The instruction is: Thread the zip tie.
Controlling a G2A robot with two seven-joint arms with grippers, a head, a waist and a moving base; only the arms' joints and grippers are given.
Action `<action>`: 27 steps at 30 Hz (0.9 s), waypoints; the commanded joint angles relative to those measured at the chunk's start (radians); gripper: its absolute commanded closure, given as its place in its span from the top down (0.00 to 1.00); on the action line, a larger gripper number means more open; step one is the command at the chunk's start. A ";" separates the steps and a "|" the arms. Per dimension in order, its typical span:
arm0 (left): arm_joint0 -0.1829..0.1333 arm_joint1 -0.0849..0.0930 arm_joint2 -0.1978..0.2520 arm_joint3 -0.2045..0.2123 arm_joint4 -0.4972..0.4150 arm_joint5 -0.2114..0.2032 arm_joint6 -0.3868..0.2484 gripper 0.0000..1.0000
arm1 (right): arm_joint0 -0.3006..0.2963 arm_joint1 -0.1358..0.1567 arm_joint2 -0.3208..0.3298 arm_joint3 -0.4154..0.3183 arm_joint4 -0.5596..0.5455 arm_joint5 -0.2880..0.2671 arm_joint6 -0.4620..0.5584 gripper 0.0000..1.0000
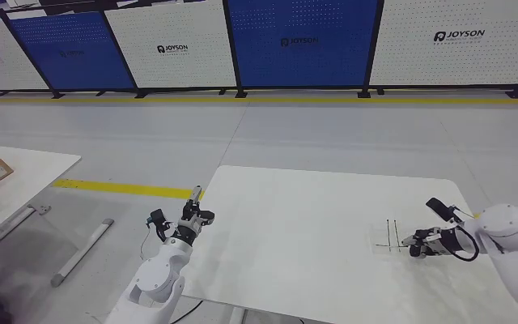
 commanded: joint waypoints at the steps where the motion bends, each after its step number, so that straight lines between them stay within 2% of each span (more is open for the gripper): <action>1: 0.000 0.000 0.000 0.000 0.000 0.000 0.000 1.00 | 0.003 -0.002 -0.003 0.003 -0.001 0.000 -0.001 0.26; 3: 0.000 0.000 0.000 0.000 0.000 0.000 0.000 1.00 | 0.007 -0.003 -0.005 0.007 0.000 0.001 -0.001 0.28; 10: 0.000 0.000 0.000 0.000 0.000 0.000 0.000 1.00 | 0.018 -0.010 -0.015 0.025 0.000 0.000 -0.004 0.18; 15: 0.000 0.000 0.000 0.000 0.000 0.000 0.000 1.00 | 0.025 -0.013 -0.019 0.038 0.001 -0.005 -0.004 0.19; 21: 0.000 0.000 0.000 0.000 0.000 0.000 0.000 1.00 | 0.030 -0.015 -0.020 0.044 -0.001 -0.012 -0.005 0.01; 27: 0.000 0.000 0.000 0.000 0.000 0.000 0.000 1.00 | 0.031 -0.013 -0.017 0.036 -0.008 -0.017 -0.008 0.00</action>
